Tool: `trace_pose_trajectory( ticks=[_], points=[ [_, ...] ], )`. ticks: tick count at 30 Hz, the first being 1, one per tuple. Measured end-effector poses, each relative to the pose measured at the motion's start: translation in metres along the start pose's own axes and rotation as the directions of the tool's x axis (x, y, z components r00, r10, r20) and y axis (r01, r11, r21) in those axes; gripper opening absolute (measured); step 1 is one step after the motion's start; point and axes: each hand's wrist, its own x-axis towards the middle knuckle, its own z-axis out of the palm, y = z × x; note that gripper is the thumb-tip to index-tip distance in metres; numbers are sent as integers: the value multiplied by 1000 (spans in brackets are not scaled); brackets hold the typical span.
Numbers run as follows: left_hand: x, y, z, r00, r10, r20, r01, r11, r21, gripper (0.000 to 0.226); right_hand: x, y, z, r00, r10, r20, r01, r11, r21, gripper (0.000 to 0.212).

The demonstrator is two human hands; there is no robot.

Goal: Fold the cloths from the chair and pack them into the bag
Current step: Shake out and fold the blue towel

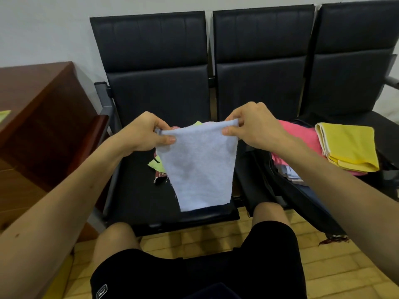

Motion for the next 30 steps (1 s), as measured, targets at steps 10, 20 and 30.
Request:
trace_pose_trajectory(
  ticks=[10,20,30],
  points=[
    [-7,1,15,971,162,-173,-124,970,211,16,-13,15,3,1000,10,15,-8,992,-125,22],
    [-37,-3,36,944,283,-169,-326,873,-364,24,-58,53,46,921,64,383,-272,810,519,18],
    [-39,14,52,892,168,-421,-382,777,-500,12,-99,31,129,853,54,520,-515,256,818,34]
  ],
)
